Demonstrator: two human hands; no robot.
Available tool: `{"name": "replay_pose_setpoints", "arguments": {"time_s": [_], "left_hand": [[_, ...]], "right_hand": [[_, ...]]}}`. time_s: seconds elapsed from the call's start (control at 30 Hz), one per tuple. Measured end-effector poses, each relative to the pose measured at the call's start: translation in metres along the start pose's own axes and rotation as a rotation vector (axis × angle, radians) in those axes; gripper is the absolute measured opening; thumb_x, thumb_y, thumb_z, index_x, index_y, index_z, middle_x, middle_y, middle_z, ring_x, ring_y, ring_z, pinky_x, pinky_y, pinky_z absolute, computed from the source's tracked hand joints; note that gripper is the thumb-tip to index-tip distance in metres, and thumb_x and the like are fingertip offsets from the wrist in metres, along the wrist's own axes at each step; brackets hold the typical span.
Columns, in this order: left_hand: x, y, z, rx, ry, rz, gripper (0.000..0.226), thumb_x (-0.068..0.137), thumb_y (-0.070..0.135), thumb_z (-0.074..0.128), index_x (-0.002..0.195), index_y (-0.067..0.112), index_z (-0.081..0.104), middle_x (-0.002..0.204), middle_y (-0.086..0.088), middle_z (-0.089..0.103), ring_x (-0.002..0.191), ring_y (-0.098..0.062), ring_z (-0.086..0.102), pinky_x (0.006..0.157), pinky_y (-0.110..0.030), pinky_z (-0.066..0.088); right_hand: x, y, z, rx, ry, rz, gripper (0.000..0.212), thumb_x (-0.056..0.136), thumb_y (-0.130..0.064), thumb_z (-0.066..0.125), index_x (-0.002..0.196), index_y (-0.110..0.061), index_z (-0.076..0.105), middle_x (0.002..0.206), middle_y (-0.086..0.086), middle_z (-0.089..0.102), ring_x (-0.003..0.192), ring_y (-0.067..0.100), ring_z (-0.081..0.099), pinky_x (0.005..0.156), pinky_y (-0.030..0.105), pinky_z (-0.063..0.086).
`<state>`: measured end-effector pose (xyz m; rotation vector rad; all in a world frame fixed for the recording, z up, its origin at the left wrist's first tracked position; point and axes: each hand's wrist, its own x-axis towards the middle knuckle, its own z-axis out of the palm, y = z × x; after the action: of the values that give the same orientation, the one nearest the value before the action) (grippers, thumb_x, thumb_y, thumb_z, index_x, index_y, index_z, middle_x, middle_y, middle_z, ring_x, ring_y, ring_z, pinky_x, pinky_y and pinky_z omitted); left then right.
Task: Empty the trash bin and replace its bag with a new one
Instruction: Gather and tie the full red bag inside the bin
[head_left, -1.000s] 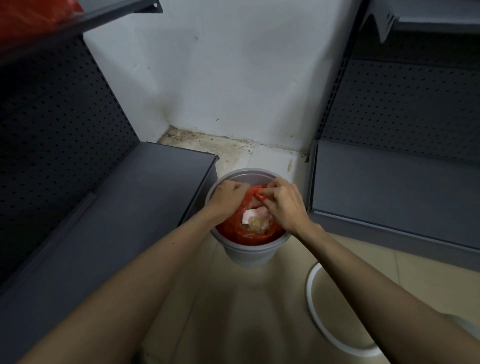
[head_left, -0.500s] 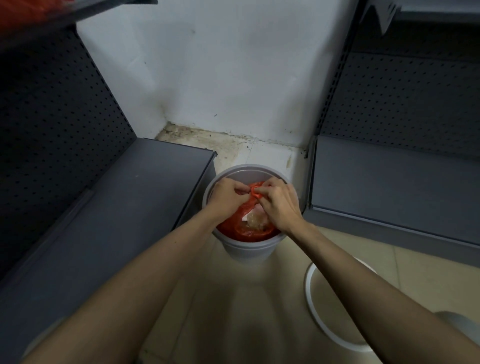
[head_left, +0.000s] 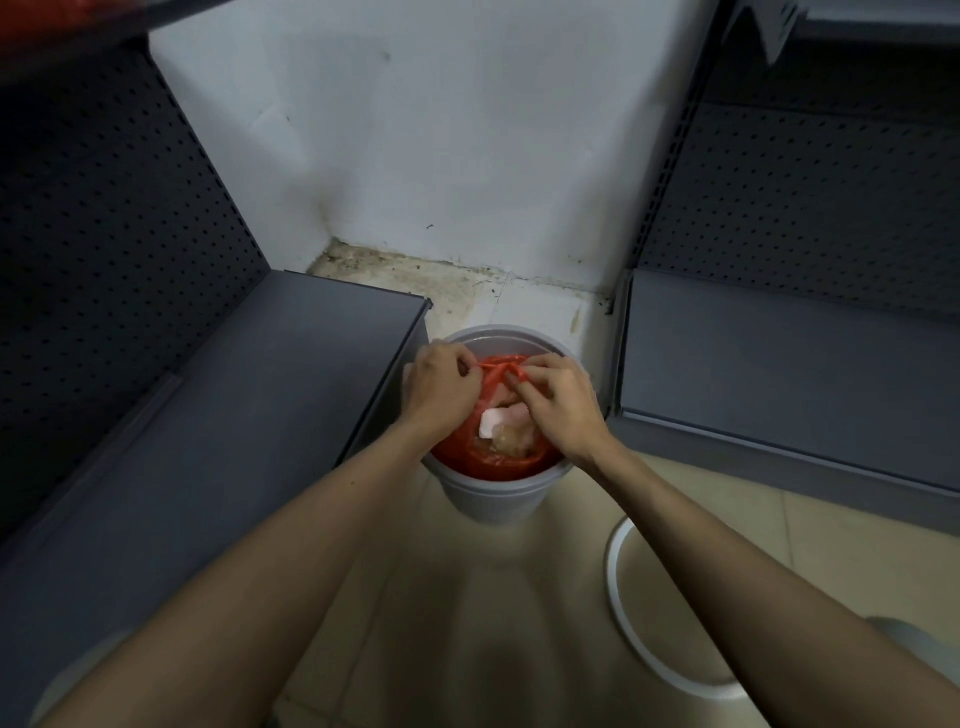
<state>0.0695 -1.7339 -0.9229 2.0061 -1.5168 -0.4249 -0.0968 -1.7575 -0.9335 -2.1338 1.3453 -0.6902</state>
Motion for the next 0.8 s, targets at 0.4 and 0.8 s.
{"name": "replay_pose_setpoints", "arguments": {"time_s": [0.4, 0.8], "left_hand": [[0.006, -0.020, -0.025, 0.488, 0.008, 0.026, 0.019, 0.089, 0.029, 0.059, 0.092, 0.012, 0.067, 0.107, -0.008, 0.061, 0.107, -0.026, 0.051, 0.101, -0.043, 0.035], [-0.011, -0.050, -0.026, 0.658, -0.066, 0.070, 0.017, 0.093, 0.026, 0.054, 0.099, 0.012, 0.061, 0.113, -0.008, 0.057, 0.108, -0.026, 0.048, 0.097, -0.040, 0.035]], "right_hand": [[-0.002, 0.008, -0.019, -0.540, 0.136, 0.314, 0.034, 0.096, -0.021, 0.042, 0.103, -0.003, 0.070, 0.108, 0.017, 0.065, 0.104, 0.035, 0.054, 0.090, 0.042, 0.036], [-0.014, 0.040, -0.023, -0.589, 0.059, 0.400, 0.029, 0.091, -0.015, 0.045, 0.097, -0.002, 0.070, 0.103, 0.016, 0.064, 0.097, 0.035, 0.057, 0.088, 0.041, 0.038]]}}
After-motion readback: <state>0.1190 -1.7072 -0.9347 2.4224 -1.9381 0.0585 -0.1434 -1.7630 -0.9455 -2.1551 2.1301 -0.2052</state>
